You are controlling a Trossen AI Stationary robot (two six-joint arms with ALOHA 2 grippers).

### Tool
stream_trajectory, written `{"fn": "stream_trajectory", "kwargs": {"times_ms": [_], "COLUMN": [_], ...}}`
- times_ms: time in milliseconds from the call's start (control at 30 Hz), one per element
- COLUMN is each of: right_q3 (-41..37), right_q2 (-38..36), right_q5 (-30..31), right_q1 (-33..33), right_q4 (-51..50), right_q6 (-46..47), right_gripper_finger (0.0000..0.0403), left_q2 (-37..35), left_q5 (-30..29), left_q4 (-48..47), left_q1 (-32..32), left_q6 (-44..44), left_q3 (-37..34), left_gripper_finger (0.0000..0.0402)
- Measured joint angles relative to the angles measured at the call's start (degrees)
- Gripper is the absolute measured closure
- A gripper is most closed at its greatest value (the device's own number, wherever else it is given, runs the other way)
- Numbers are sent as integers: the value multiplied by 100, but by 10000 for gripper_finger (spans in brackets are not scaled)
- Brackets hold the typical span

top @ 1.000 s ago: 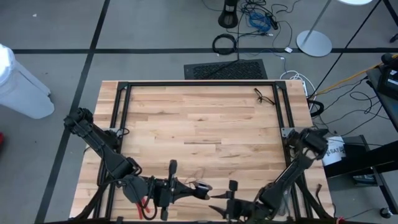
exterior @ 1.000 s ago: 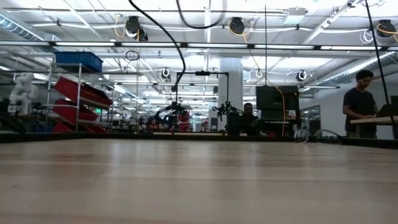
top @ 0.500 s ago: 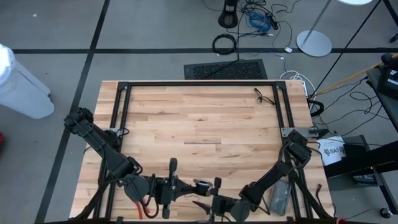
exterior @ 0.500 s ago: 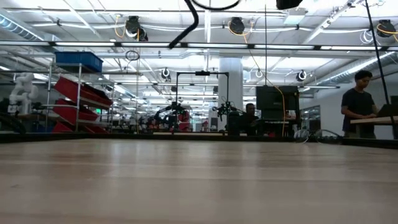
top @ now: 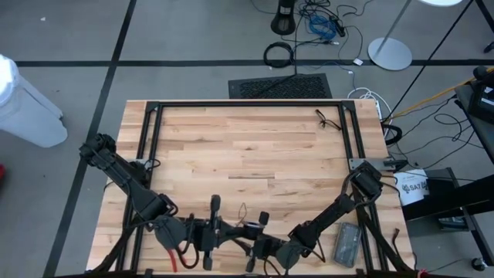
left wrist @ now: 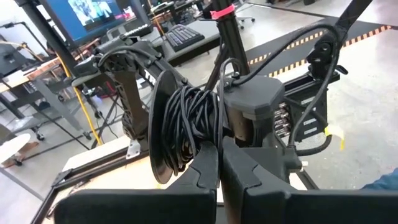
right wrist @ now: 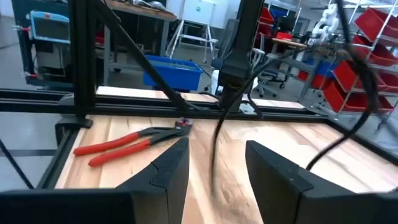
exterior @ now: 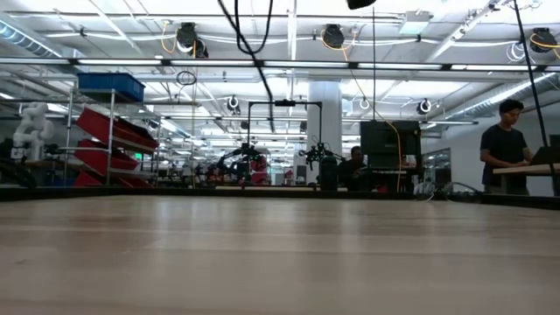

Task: Coil cords
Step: Coil the black wire onto the black spool

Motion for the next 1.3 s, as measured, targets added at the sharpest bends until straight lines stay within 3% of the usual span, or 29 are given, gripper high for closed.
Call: {"fn": "stream_trajectory", "kwargs": {"times_ms": [267, 500, 767, 1033, 1300], "right_q3": [28, 28, 28, 28, 28], "right_q2": [-4, -4, -19, -46, -48], "right_q5": [-8, -1, 17, -2, -33], "right_q1": [-89, -37, 183, 549, 762], "right_q4": [-3, -19, -564, -2107, -3405], "right_q6": [53, -63, 94, 1535, 2979], "right_gripper_finger": [270, 391, 402, 403, 403], "left_q2": [0, 0, 1, -7, -392], "left_q5": [-6, -8, -23, -229, -253], "left_q4": [-5, -7, -10, 21, 864], "left_q1": [9, 5, -37, -187, -400], "left_q6": [-23, -21, -18, 1, 320], "left_q3": [0, 0, -2, -2, -7], "left_gripper_finger": [399, 399, 399, 399, 399]}}
